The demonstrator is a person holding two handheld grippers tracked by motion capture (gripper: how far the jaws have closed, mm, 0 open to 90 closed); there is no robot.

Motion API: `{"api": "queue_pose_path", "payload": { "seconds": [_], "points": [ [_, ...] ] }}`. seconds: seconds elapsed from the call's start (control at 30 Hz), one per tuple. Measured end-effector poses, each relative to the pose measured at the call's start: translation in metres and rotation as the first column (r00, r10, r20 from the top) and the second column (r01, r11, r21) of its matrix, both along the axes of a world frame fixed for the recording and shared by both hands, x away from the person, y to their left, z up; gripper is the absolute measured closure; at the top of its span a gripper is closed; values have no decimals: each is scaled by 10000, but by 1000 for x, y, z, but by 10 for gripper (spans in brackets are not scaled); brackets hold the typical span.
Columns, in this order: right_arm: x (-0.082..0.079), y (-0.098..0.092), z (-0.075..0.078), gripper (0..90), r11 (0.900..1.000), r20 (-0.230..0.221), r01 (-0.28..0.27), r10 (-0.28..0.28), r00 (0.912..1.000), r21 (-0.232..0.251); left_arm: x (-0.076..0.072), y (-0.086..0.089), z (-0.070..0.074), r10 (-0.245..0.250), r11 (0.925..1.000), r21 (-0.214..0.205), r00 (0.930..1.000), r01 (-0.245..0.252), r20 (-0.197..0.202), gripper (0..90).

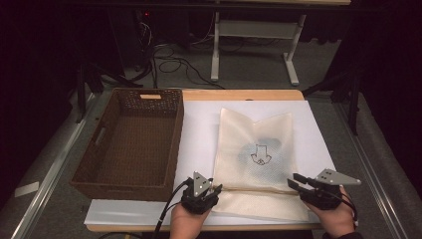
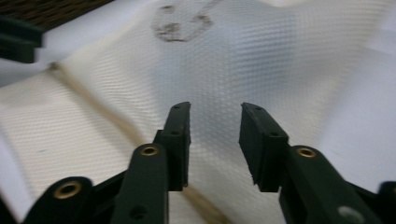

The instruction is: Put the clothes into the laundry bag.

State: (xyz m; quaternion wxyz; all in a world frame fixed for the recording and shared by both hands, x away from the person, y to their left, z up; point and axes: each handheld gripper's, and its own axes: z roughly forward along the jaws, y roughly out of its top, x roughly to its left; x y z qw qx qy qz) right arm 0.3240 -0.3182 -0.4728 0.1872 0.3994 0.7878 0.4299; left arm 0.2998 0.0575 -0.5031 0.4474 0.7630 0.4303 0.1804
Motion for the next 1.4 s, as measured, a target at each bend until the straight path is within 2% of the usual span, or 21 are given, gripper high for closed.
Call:
{"api": "queue_pose_path", "payload": {
  "seconds": [0.03,0.17,0.2,0.23,0.33,0.37,0.4,0.43,0.47,0.53,0.6,0.63,0.67,0.8,0.9,0.97,1.0,1.1,1.23,1.33,1.4],
  "points": [
    [0,0,0,616,10000,0,0,0,10000,0,0,0,0,0,10000,0,10000,0,0,588],
    [4,-21,-8,527,9952,-195,974,-973,9951,50,4,-2,2,-105,9999,-64,9999,106,119,587],
    [7,-25,-14,498,9938,-655,1106,-1098,9918,85,4,-3,3,-93,9999,-120,9999,94,136,582],
    [7,-25,-14,498,9938,-655,1106,-1098,9918,85,5,-2,3,-124,9999,-66,9998,124,140,582],
    [9,-25,-25,496,9942,-1207,1071,-1079,9868,-135,7,-2,4,-81,9999,-93,9998,82,175,578],
    [10,-24,-28,504,9940,-1428,1090,-1094,9837,-110,7,-2,4,-49,9999,-126,9998,52,198,576],
    [11,-21,-33,585,9950,-1715,953,-988,9802,-285,7,-2,4,-15,9999,-139,9998,18,219,572],
    [11,-21,-33,585,9950,-1715,953,-988,9802,-285,8,-1,4,-24,10000,-69,9998,26,211,572],
    [11,-19,-35,683,9965,-1751,765,-811,9812,-330,8,0,4,-6,10000,-84,9998,7,197,572],
    [12,-15,-34,868,9965,-1617,342,-462,9858,-759,8,2,3,67,9999,-91,9998,-66,170,571],
    [12,-12,-31,889,9943,-1512,240,-396,9877,-1037,8,5,4,133,9997,-189,9998,-130,138,569],
    [13,-13,-29,890,9935,-1377,274,-426,9896,-1102,8,6,4,186,9996,-215,9997,-183,139,569],
    [15,-16,-26,889,9922,-1057,614,-729,9917,-1083,8,6,4,204,9996,-206,9997,-201,149,572],
    [23,-26,-24,882,9898,-923,970,-1067,9900,-1041,7,5,0,44,9999,-122,10000,-45,-64,572],
    [25,-31,-28,843,9930,-1079,953,-1024,9889,-696,1,0,-6,-360,9993,-130,9988,356,-339,573],
    [22,-32,-27,804,9926,-993,1061,-1116,9888,-588,-4,-2,-9,-634,9980,-18,9973,633,-380,570],
    [18,-33,-24,778,9934,-774,1098,-1121,9907,-340,-5,-2,-11,-664,9978,-87,9973,661,-309,556],
    [13,-33,-19,770,9943,-532,1060,-1063,9929,-74,-5,1,-13,-525,9985,-149,9976,519,-454,584],
    [11,-32,-15,766,9959,-219,902,-903,9957,-30,-5,8,-14,-474,9979,-471,9956,436,-814,649],
    [10,-27,-13,758,9965,-133,834,-835,9964,-17,-4,9,-17,-480,9983,-362,9948,449,-894,702],
    [10,-26,-13,755,9965,-165,835,-835,9964,-2,-3,8,-20,-485,9986,-243,9934,462,-1040,695]
  ]
}}
